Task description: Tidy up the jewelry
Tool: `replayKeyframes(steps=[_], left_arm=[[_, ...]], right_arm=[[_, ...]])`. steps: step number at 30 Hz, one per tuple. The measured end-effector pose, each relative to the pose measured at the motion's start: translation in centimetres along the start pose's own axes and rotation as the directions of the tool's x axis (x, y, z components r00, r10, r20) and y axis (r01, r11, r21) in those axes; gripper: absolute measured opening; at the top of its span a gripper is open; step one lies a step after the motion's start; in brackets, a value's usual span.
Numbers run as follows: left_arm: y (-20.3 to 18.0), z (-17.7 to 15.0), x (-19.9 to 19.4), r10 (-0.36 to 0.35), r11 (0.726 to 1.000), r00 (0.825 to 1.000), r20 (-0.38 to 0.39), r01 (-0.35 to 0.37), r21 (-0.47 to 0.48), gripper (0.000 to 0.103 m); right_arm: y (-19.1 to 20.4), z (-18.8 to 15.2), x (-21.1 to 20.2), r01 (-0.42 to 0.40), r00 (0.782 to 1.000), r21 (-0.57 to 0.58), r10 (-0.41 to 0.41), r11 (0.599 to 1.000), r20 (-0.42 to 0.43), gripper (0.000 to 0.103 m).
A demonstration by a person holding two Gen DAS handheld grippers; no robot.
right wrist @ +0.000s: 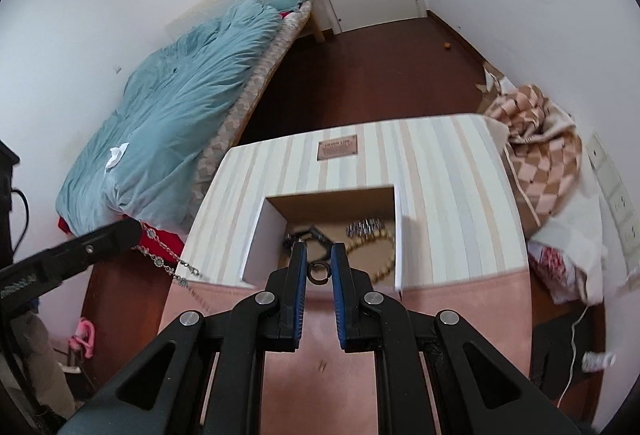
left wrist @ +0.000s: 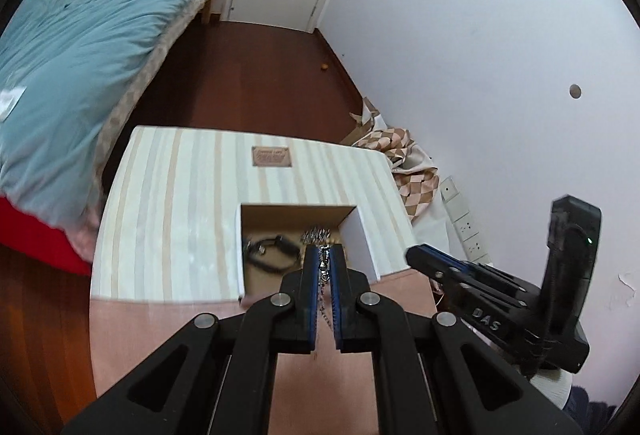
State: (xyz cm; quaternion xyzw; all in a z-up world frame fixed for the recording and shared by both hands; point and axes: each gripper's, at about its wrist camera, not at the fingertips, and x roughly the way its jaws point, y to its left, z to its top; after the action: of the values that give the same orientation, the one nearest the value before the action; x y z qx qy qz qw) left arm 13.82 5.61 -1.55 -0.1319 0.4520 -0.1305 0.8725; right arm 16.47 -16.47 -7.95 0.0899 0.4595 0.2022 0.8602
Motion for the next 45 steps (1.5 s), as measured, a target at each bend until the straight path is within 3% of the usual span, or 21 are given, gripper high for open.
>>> replayKeyframes(steps=[7,12,18,19,21,22,23,27,30,31,32,34,36,40,42,45], left_arm=[[1.3,1.9,5.4,0.010,1.000,0.993,-0.117,-0.011,-0.010,0.003],[2.5,1.0,8.9,0.044,0.999,0.973,-0.226,-0.049,-0.015,0.004],[4.7,0.1,11.5,0.181,0.975,0.936,-0.303,-0.211,-0.068,0.008],[4.8,0.0,11.7,0.200,0.971,0.932,-0.303,-0.229,-0.063,0.011],[5.0,-0.1,11.9,0.231,0.965,0.927,-0.296,-0.257,-0.055,0.030],[5.0,-0.2,12.0,0.248,0.961,0.925,-0.288,-0.273,-0.049,0.060],[5.1,-0.2,11.9,0.256,0.959,0.927,-0.275,-0.279,-0.047,0.083],[5.3,-0.3,11.7,0.282,0.953,0.927,-0.249,-0.300,-0.040,0.086],[5.7,-0.4,11.5,0.303,0.946,0.921,-0.244,-0.321,-0.038,0.092],[5.7,-0.5,11.5,0.311,0.944,0.920,-0.240,-0.328,-0.036,0.099],[5.8,-0.6,11.4,0.320,0.941,0.918,-0.233,-0.336,-0.035,0.101],[5.9,-1.0,10.9,0.347,0.932,0.914,-0.212,-0.361,-0.029,0.101],[6.0,-1.4,10.4,0.369,0.924,0.910,-0.188,-0.380,-0.029,0.101],[5.6,-2.3,9.9,0.417,0.906,0.896,-0.156,-0.423,-0.008,0.103],[5.3,-2.9,9.8,0.433,0.899,0.889,-0.149,-0.437,0.002,0.103],[4.9,-3.8,9.5,0.437,0.898,0.888,-0.143,-0.441,0.002,0.103]], right_arm=[[-1.3,3.0,5.3,0.004,0.992,0.022,-0.001,1.000,-0.128,0.013],[-2.5,3.6,9.0,0.008,0.973,0.033,0.000,0.999,-0.232,0.013],[-3.5,3.2,12.2,0.037,0.937,0.021,-0.027,0.999,-0.349,0.013],[-3.8,3.1,12.6,0.047,0.928,0.024,-0.034,0.999,-0.372,0.014],[-3.8,2.7,13.1,0.072,0.916,-0.002,-0.067,0.997,-0.395,0.014],[-3.7,2.6,13.1,0.085,0.916,-0.019,-0.086,0.996,-0.392,0.015],[-3.6,2.5,13.0,0.092,0.916,-0.035,-0.098,0.995,-0.388,0.019],[-3.3,2.6,12.3,0.100,0.925,-0.051,-0.112,0.994,-0.363,0.043],[-3.2,2.8,11.2,0.125,0.934,-0.065,-0.140,0.990,-0.329,0.044],[-3.3,2.9,11.0,0.128,0.936,-0.061,-0.141,0.990,-0.323,0.044],[-3.3,2.8,10.7,0.135,0.937,-0.059,-0.146,0.989,-0.317,0.045],[-3.4,2.6,10.2,0.157,0.938,-0.063,-0.169,0.986,-0.303,0.058],[-3.3,2.2,9.7,0.191,0.936,-0.086,-0.208,0.978,-0.284,0.084],[-3.1,0.7,8.6,0.281,0.925,-0.126,-0.303,0.951,-0.229,0.088],[-3.0,-0.1,8.1,0.312,0.918,-0.136,-0.335,0.940,-0.212,0.098],[-2.7,-1.1,7.2,0.345,0.911,-0.147,-0.369,0.927,-0.186,0.101]])
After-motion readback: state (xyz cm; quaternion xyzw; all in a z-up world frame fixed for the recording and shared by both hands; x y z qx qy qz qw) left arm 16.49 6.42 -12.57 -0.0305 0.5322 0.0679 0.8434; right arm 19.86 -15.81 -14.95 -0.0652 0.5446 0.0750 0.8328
